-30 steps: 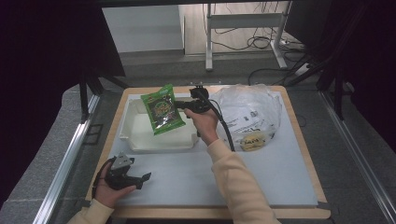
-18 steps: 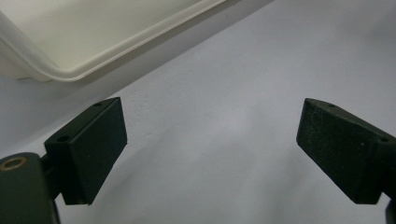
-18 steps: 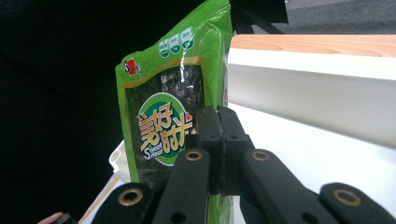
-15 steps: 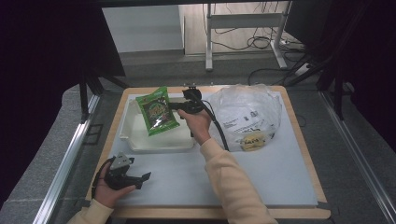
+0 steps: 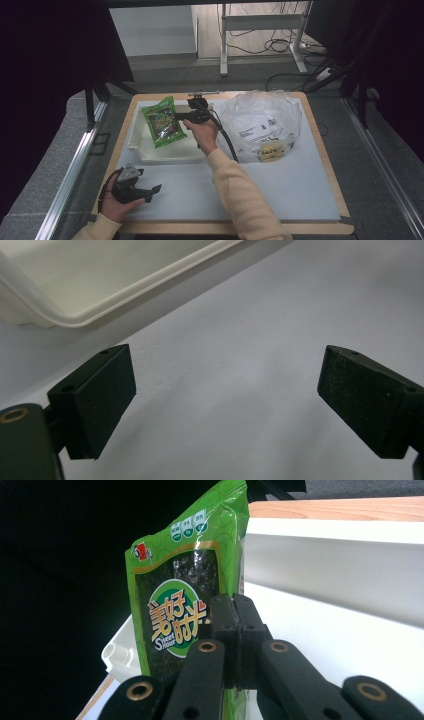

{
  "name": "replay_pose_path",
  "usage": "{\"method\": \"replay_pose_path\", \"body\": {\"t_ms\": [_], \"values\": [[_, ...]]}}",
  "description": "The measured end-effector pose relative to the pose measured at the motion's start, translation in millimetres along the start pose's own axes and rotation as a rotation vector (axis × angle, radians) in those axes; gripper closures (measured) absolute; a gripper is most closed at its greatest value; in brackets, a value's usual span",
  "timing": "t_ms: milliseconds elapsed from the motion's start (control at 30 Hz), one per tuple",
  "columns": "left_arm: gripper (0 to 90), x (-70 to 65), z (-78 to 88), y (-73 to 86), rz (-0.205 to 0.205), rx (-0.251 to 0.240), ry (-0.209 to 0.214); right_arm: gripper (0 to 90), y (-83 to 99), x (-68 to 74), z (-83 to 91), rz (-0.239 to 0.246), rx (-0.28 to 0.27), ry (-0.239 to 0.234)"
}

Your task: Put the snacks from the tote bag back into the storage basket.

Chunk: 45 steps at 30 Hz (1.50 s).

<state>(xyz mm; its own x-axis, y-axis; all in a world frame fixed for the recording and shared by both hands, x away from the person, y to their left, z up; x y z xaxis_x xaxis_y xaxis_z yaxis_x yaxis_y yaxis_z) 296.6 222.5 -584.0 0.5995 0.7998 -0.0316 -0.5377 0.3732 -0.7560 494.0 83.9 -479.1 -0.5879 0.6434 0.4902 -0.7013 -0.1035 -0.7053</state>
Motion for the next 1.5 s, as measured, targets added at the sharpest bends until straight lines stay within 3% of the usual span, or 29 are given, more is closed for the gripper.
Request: {"method": "replay_pose_path", "body": {"t_ms": [633,1100,1500], "values": [[8.6,0.3,1.4,-0.4,0.001,-0.006,0.001,89.6,13.5,6.5,-27.9,-0.022,0.015,0.038],[8.7,0.2,2.6,-0.8,0.008,-0.015,0.002,89.6,18.5,1.8,-38.4,-0.039,0.013,0.057],[8.6,-0.1,2.4,-0.9,0.006,-0.014,0.005,89.4,28.5,-11.4,-60.7,-0.054,0.026,0.160]]}}
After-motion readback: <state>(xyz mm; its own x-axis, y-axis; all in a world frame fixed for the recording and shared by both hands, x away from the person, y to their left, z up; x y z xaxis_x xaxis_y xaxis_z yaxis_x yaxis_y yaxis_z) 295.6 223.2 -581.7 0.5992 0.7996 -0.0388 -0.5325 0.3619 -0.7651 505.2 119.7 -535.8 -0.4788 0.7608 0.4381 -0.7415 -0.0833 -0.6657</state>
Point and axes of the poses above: each handheld gripper's, and its own axes: z roughly backward along the jaws, y roughly out of its underside, x roughly to its left, the point moved 7 cm from there along -z, roughly forward along the jaws, and after that the axes turned 2 degrees about -z, right-handed, at the moved point
